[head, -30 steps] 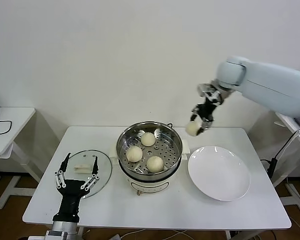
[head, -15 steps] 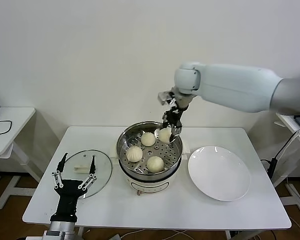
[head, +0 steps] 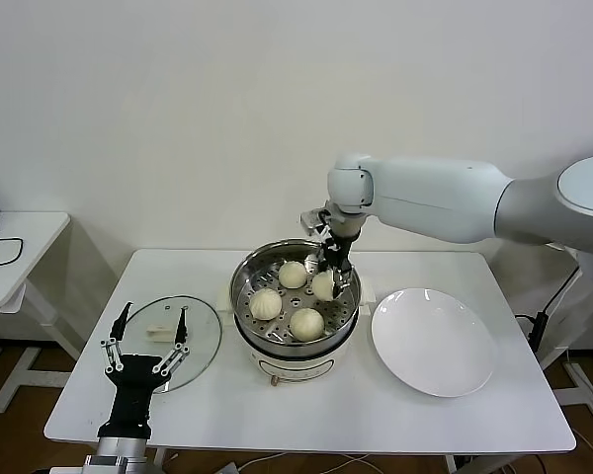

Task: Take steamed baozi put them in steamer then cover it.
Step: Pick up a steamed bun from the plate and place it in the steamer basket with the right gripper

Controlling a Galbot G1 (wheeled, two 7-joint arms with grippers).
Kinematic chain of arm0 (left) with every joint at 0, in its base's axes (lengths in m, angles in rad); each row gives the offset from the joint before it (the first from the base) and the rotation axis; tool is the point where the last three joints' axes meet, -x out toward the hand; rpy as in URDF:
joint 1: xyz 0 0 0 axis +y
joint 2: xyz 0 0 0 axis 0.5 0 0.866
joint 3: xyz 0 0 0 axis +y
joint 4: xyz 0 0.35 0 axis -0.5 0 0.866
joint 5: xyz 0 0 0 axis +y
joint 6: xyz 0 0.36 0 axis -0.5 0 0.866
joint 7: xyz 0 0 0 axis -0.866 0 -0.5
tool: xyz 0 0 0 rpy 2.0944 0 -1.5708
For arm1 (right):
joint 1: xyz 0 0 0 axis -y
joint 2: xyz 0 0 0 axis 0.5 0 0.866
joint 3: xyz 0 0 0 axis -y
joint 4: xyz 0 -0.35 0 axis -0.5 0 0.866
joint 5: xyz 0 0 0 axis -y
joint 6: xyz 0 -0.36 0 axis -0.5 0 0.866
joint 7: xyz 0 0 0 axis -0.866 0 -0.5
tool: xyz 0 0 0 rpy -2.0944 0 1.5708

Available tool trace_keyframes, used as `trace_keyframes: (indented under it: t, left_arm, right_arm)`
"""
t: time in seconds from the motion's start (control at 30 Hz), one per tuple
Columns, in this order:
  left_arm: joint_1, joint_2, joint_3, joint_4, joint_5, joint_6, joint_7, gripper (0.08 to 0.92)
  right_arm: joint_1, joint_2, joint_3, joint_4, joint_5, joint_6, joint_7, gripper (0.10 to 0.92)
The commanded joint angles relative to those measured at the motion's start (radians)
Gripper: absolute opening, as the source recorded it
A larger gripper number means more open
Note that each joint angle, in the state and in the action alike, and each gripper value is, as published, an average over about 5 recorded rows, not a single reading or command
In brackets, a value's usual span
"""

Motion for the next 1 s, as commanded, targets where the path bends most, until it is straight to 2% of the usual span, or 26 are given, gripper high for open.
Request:
trace_keyframes:
  t: [0.03,0.33,0.53,0.67,0.87,0.93,1.0]
  left_arm:
    - [0.0,0.0,-0.002,0.001,-0.001,-0.001,-0.001,0.823]
    - [0.0,0.0,-0.008,0.001,-0.004,-0.001,-0.002,0.823]
    - [-0.002,-0.001,-0.01,0.0,-0.005,0.0,-0.002,0.823]
    - [-0.003,-0.001,-0.012,-0.002,-0.004,0.002,-0.002,0.823]
    - [-0.009,0.002,-0.01,-0.004,0.002,0.009,-0.002,0.823]
    - [-0.017,0.006,-0.009,0.0,0.013,0.01,-0.003,0.823]
    - [-0.027,0.012,-0.01,0.007,0.033,0.009,-0.005,0.823]
  right_arm:
    - [-0.035,0.02,-0.006,-0.021,-0.04,-0.006,0.007,0.639]
    - [-0.037,0.02,-0.006,-0.026,-0.054,-0.001,0.013,0.686]
    - [-0.035,0.016,-0.002,-0.021,-0.059,0.002,0.013,0.801]
    - [-0.029,-0.004,0.016,0.0,-0.06,0.006,0.013,0.821]
    - [-0.001,-0.111,0.132,0.1,-0.07,0.032,0.01,0.823]
    - [-0.009,-0.172,0.206,0.141,-0.062,0.059,0.056,0.823]
    - [-0.026,-0.24,0.275,0.192,-0.031,0.106,0.168,0.823]
